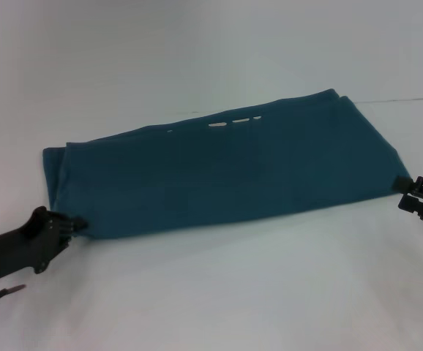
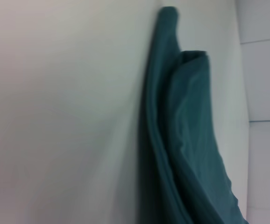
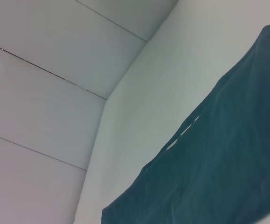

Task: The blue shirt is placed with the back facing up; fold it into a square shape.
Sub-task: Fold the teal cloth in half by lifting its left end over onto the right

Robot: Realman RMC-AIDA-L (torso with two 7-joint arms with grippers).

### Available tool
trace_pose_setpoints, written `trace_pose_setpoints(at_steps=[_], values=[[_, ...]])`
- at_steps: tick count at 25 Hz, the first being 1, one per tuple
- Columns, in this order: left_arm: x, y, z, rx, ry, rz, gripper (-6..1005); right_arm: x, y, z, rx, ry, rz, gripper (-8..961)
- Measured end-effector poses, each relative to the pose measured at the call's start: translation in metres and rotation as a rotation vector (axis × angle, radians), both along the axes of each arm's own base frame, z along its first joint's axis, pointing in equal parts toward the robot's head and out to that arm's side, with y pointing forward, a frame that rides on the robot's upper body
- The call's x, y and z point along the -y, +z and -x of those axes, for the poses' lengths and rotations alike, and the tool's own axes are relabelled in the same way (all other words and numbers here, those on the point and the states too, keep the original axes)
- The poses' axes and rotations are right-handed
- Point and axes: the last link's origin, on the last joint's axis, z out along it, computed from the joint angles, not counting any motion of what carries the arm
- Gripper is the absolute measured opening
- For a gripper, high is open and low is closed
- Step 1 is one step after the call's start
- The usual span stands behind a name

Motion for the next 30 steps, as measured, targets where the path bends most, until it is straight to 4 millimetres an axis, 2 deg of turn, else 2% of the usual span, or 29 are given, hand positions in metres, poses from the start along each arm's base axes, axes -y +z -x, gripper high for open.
trace_pose_setpoints(at_steps=[1,2,4,14,19,25,30], values=[[0.000,0.000,0.000,0.000,0.000,0.000,27,0.000,0.000,0.000,-0.002,-0.002,0.000,682],[0.001,0.010,0.002,-0.024,-0.029,-0.008,27,0.001,-0.001,0.000,-0.006,-0.004,0.000,682],[0.002,0.017,0.004,-0.039,-0.039,-0.016,26,0.001,-0.001,-0.001,-0.011,-0.010,-0.003,681],[0.014,0.068,0.043,-0.256,-0.025,-0.025,27,0.001,-0.006,-0.007,-0.016,-0.055,-0.005,678],[0.012,0.087,0.053,-0.358,-0.031,-0.021,33,0.001,-0.008,-0.007,-0.015,-0.062,-0.003,677],[0.010,0.094,0.058,-0.402,-0.002,-0.001,45,0.001,-0.008,-0.007,-0.014,-0.062,-0.002,676],[0.010,0.098,0.057,-0.373,0.008,-0.036,55,0.001,-0.008,-0.007,-0.013,-0.060,0.001,674]])
